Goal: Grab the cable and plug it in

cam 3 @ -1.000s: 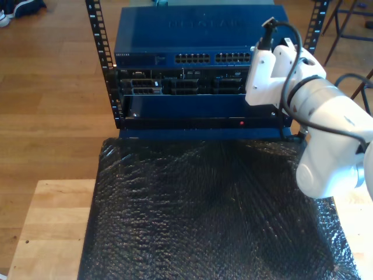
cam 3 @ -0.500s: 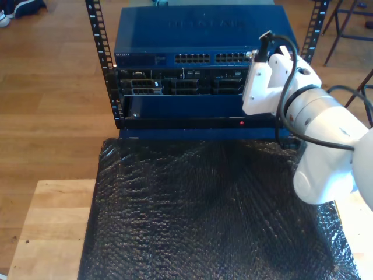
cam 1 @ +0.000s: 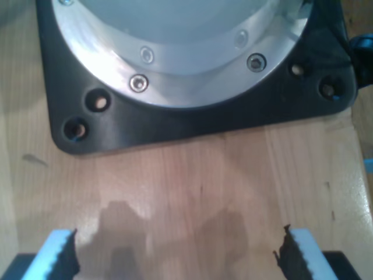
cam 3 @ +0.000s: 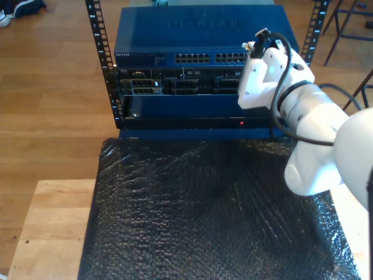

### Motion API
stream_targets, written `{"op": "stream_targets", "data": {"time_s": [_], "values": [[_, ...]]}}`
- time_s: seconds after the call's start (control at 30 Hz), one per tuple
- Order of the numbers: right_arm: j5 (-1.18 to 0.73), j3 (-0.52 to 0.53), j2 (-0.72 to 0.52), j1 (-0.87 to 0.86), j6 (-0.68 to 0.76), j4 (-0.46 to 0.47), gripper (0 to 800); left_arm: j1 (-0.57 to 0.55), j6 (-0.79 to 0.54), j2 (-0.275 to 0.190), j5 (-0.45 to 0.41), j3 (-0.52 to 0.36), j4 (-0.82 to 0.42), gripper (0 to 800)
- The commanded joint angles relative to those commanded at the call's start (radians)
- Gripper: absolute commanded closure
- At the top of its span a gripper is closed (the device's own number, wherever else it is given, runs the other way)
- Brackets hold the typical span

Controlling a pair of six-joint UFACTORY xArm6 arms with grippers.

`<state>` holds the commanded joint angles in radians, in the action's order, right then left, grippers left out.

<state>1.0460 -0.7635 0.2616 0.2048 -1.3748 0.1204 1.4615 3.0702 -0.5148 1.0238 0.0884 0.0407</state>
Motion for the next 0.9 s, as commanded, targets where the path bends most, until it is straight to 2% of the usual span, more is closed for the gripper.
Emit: {"op": "stream_targets", "data": {"time_s": [0.33,0.53,0.8,0.9], "values": [[0.077,-0.034,0.051,0.008,0.000,-0.011,800,0.000,0.000,0.000,0.000,0.000,0.000,0],[0.114,-0.069,0.103,0.031,-0.035,-0.100,800,0.000,0.000,0.000,0.000,0.000,0.000,0],[0.195,-0.064,0.127,0.035,-0.060,-0.110,800,0.000,0.000,0.000,0.000,0.000,0.000,0],[0.204,-0.055,0.129,0.038,-0.089,-0.141,800,0.000,0.000,0.000,0.000,0.002,0.000,0]]}}
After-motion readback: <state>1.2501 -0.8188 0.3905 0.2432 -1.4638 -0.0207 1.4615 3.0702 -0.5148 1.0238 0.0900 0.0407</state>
